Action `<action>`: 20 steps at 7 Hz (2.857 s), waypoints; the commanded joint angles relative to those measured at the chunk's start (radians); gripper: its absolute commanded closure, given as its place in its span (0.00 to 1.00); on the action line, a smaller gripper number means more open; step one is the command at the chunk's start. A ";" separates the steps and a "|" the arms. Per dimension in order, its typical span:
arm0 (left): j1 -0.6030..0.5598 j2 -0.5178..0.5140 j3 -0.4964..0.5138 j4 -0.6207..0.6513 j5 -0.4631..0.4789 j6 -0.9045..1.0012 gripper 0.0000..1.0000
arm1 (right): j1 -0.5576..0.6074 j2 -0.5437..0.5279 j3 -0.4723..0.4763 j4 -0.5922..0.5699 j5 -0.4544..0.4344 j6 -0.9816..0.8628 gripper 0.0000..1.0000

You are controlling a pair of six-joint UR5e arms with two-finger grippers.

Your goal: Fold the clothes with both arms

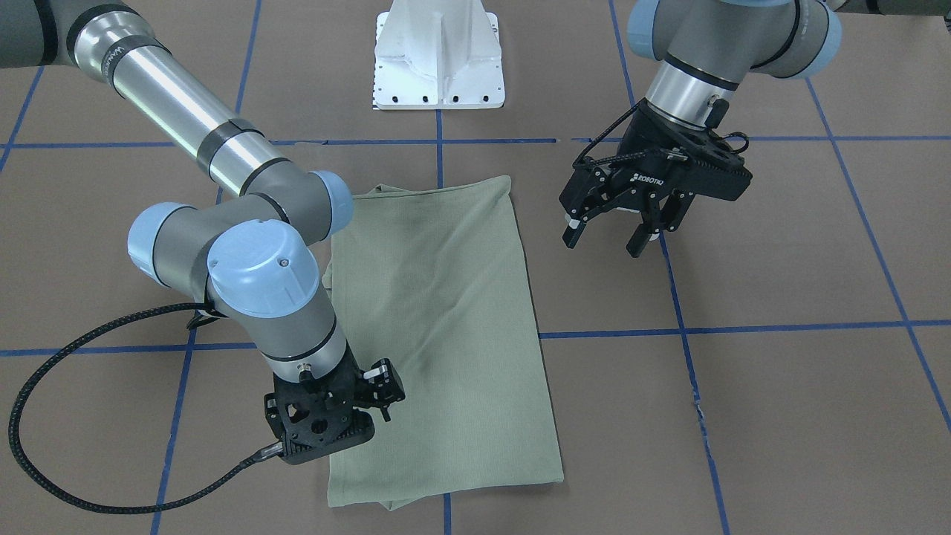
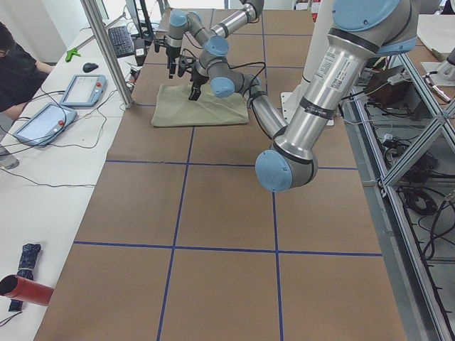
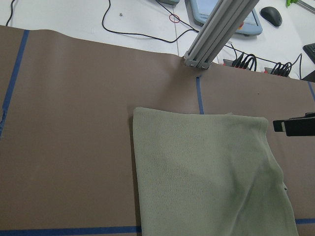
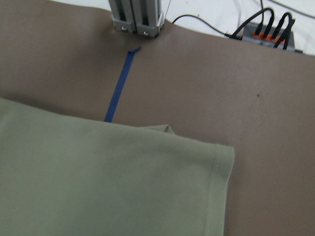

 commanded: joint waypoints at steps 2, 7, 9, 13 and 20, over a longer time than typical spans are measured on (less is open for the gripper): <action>0.120 0.082 0.014 -0.151 -0.001 -0.407 0.01 | 0.021 -0.177 0.260 -0.058 0.228 0.106 0.00; 0.468 0.119 0.015 -0.149 0.215 -0.811 0.03 | 0.019 -0.366 0.440 -0.056 0.242 0.163 0.00; 0.474 0.099 0.014 -0.011 0.217 -0.815 0.04 | 0.012 -0.369 0.434 -0.055 0.236 0.166 0.00; 0.499 0.096 0.038 0.032 0.218 -0.816 0.05 | 0.009 -0.368 0.433 -0.055 0.232 0.172 0.00; 0.488 0.025 0.110 0.049 0.235 -0.815 0.17 | 0.002 -0.366 0.433 -0.053 0.219 0.174 0.00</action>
